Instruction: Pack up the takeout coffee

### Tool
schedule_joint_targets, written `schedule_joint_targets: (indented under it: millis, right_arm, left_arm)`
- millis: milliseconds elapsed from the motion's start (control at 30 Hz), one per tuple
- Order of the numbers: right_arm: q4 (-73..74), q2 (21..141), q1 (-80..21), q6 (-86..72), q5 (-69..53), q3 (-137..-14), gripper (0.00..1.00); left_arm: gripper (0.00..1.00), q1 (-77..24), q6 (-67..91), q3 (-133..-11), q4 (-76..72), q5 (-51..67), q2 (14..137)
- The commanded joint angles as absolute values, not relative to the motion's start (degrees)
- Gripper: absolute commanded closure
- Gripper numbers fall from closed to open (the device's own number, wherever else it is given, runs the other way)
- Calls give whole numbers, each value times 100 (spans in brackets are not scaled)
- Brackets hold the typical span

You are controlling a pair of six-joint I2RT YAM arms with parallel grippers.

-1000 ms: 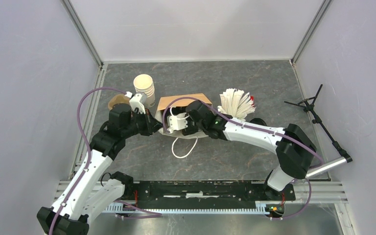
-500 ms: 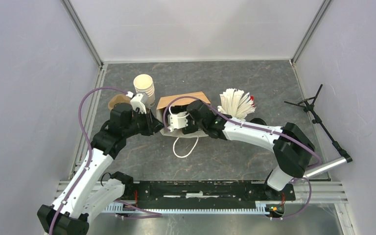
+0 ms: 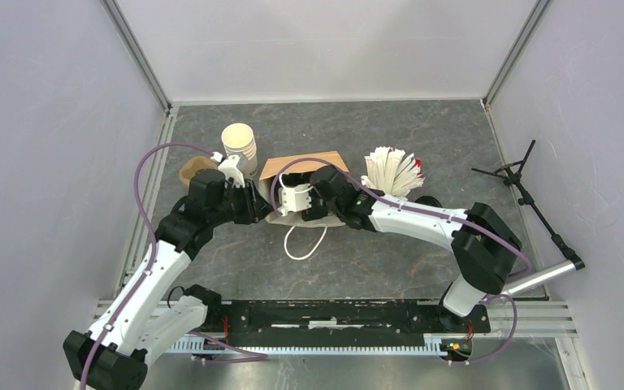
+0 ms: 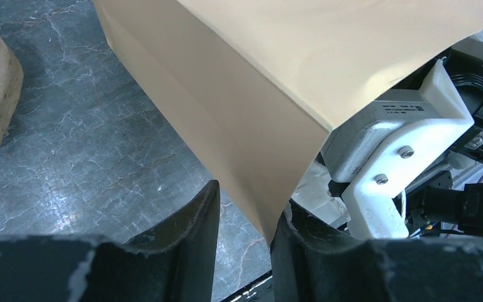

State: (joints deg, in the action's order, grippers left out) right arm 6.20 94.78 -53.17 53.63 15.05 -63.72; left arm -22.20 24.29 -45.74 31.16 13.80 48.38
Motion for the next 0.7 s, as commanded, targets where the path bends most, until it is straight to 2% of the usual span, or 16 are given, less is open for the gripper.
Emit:
schedule_joint_targets:
  millis: [0, 167, 267, 400, 667]
  right_arm:
    - [600, 9586, -5273, 5168, 1421, -6272, 14]
    - [524, 9574, -5273, 5168, 1420, -6174, 14]
    - [514, 9584, -5271, 5159, 1422, -6150, 13]
    - [503, 9614, -5265, 5155, 1418, -6105, 13]
    - [356, 9660, -5191, 5073, 1372, -6010, 13]
  left_arm:
    - [60, -2258, 2574, -4871, 3002, 1165, 4904]
    - [82, -2263, 2626, -4874, 2925, 1303, 4889]
    - [92, -2261, 2718, -4835, 2854, 1425, 4877]
    - [97, -2267, 2751, -4825, 2795, 1527, 4886]
    - [98, -2267, 2782, -4816, 2770, 1626, 4913]
